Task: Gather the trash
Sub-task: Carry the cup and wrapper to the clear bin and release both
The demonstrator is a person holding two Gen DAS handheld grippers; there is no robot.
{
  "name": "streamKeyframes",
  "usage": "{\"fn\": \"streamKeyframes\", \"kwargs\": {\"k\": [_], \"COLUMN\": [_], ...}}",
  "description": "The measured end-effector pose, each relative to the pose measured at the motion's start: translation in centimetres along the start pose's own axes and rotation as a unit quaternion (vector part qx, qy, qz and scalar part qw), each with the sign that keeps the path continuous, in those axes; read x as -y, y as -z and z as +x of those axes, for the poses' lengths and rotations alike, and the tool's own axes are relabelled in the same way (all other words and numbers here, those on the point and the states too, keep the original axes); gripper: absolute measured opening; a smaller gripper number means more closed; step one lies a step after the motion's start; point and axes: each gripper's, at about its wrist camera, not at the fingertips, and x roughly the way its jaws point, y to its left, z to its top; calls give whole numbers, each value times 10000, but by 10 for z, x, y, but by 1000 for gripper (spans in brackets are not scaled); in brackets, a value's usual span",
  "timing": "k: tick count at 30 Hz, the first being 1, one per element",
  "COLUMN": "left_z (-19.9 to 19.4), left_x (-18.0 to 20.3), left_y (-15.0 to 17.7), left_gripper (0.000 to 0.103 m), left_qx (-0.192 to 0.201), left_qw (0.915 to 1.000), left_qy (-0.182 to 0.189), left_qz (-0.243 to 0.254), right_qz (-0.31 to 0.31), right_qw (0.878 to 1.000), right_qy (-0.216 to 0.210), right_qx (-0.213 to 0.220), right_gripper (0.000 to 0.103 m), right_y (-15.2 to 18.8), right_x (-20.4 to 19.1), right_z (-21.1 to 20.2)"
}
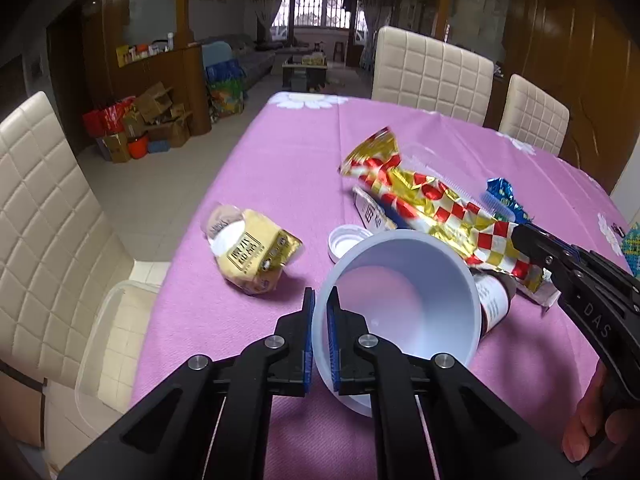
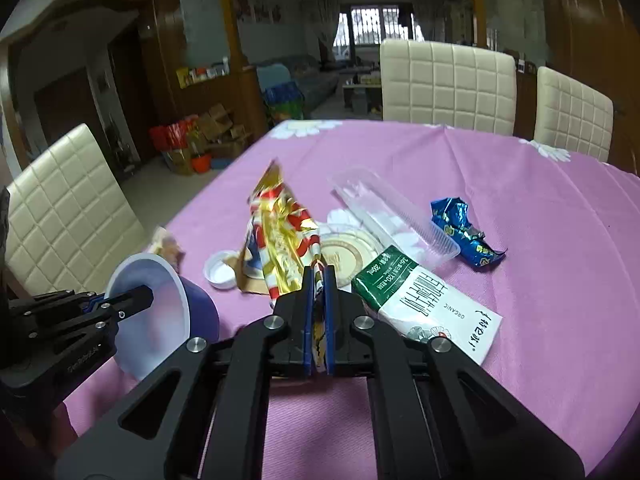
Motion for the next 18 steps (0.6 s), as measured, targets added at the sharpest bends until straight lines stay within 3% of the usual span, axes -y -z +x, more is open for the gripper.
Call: {"fn": "streamKeyframes", "kwargs": {"k": [8, 18], "left_z": [-30, -63], "left_x": [-8, -32], "left_y": [0, 8], "left_gripper": [6, 6], "left_qx": [293, 581], "left_qw": [9995, 9977], "left_qy": [-40, -201], "left_qz": [-89, -281], "right_qz": [-174, -522], "right_qw": [9989, 9966], "right_qy": [-49, -258], "right_qx": [438, 582], "right_gripper": [4, 4], "right_y": [-2, 0], "right_x": [-16, -52], "right_z": [-35, -61]}}
